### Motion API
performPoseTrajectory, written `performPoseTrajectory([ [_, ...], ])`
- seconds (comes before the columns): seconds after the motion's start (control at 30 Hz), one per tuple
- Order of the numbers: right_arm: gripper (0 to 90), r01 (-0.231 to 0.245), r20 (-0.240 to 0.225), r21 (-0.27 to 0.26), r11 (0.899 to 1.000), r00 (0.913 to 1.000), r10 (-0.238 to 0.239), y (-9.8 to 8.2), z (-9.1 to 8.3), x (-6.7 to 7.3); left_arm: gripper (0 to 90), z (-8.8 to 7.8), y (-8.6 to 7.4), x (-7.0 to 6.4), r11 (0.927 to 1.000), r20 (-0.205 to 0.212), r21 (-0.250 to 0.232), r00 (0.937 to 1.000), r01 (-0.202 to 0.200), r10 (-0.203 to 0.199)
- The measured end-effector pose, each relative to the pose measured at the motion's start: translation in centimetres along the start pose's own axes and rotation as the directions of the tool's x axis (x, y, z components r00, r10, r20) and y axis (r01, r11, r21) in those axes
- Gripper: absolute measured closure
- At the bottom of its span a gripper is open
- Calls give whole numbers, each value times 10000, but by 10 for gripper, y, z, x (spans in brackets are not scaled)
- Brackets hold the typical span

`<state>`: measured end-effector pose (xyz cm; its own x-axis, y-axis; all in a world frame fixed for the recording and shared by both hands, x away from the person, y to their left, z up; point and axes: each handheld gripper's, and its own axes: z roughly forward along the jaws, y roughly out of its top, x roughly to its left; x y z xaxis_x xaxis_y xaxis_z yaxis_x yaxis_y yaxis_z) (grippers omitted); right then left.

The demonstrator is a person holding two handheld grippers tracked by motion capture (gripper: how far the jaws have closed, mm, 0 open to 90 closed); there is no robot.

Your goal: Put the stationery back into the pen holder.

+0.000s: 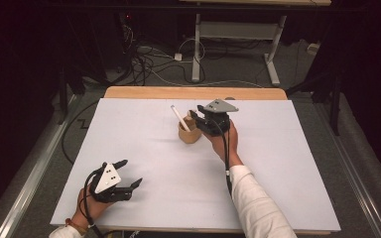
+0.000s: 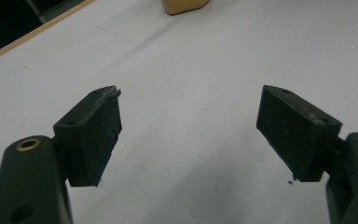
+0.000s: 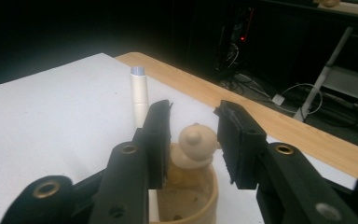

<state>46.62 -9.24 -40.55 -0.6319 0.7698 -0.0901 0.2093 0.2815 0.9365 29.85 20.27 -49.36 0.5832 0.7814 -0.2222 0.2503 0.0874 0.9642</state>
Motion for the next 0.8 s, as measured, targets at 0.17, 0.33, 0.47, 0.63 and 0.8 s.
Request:
performPoseTrajectory([
  [0.17, 617, 180, 56, -79, 9998, 9998, -179, 2, -5, -2, 211, 0, 0, -1, 10000, -18, 24, 10000, -37, 37],
  [0.33, 550, 353, 427, -261, 9990, 9985, -342, 4, -12, -4, 211, 0, 0, 0, 10000, -32, 36, 10000, -51, 51],
  [0.47, 507, 361, 608, -314, 9989, 9976, -342, 5, -14, -4, 211, 0, 0, 0, 10000, -46, 38, 10000, -57, 57],
  [0.63, 421, 528, 727, -298, 9982, 9961, -505, 6, -16, -4, 211, 0, -1, 0, 10000, -65, 35, 9999, -80, 80],
  [0.8, 338, 551, 677, -228, 9982, 9963, -535, 6, -15, -3, 211, 0, 0, 0, 10000, -106, -71, 9999, -55, 54],
])
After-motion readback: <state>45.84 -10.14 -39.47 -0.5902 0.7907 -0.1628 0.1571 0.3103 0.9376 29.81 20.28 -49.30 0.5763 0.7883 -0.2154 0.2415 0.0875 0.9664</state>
